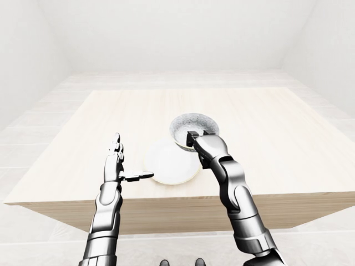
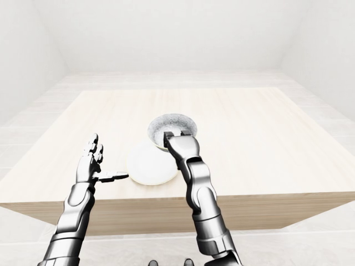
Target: Put the bowl on the plate.
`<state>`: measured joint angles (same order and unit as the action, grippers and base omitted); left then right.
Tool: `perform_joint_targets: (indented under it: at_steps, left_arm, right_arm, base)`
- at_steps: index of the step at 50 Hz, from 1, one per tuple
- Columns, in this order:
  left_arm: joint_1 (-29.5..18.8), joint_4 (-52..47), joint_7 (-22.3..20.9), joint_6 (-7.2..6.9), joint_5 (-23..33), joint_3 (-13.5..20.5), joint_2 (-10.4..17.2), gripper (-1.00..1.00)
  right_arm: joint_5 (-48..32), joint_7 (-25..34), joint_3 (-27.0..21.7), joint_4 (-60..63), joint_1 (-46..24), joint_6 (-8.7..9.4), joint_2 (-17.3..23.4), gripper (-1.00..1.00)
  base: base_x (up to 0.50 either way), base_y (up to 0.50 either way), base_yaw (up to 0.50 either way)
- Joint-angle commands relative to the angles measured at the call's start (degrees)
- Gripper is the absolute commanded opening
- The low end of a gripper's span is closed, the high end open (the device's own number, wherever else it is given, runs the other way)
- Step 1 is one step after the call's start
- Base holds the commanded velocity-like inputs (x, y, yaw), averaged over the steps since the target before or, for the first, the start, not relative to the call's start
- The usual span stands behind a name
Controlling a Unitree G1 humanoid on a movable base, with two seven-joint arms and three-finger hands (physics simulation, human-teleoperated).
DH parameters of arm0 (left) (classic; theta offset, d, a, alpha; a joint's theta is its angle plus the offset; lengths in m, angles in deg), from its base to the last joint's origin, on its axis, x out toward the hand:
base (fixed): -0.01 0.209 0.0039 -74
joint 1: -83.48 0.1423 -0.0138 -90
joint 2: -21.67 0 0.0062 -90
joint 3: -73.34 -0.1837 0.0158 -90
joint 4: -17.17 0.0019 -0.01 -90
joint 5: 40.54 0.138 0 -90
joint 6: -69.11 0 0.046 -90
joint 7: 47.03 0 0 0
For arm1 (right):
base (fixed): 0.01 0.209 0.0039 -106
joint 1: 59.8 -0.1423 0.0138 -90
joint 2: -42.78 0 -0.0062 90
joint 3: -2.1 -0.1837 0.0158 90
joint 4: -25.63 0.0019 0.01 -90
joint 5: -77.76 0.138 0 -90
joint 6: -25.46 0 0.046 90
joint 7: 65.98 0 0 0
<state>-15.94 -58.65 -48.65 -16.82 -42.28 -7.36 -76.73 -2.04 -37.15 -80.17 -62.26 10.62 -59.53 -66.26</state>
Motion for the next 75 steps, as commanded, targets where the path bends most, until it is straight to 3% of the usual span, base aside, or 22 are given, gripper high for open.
perform_joint_targets:
  at_steps: [1, 21, 30, 38, 75]
  left_arm:
    - [0.6, -0.4, 0.0, 0.35, 0.5, -0.2, -0.1, 1.00]
    - [1.2, 0.0, -0.3, 0.92, 1.9, 0.3, 0.7, 1.00]
    - [1.0, 2.2, 2.4, 0.92, 6.5, 0.5, 1.8, 1.00]
    - [2.3, -0.1, 3.7, 0.92, 10.7, 0.4, 2.2, 1.00]
    - [2.1, -1.5, 3.2, 0.92, 12.2, 1.0, 1.6, 1.00]
  right_arm:
    - [-2.5, -1.4, 1.6, -0.1, -1.0, -0.01, -2.7, -1.00]
    - [7.5, -8.7, 1.3, -11.0, -6.0, -0.01, -4.0, -1.00]
    - [9.9, -10.3, 2.1, -13.3, -6.9, -0.01, -4.0, -1.00]
    - [10.8, -10.9, 2.9, -13.7, -6.8, -0.01, -4.1, -1.00]
    - [9.6, -12.5, 5.3, -9.7, 0.6, -0.01, -4.3, -1.00]
  base:
    - [0.00, 0.00, 0.00]
    - [0.00, 0.00, 0.00]
    - [0.00, 0.00, 0.00]
    - [0.00, 0.00, 0.00]
    - [0.00, 0.00, 0.00]
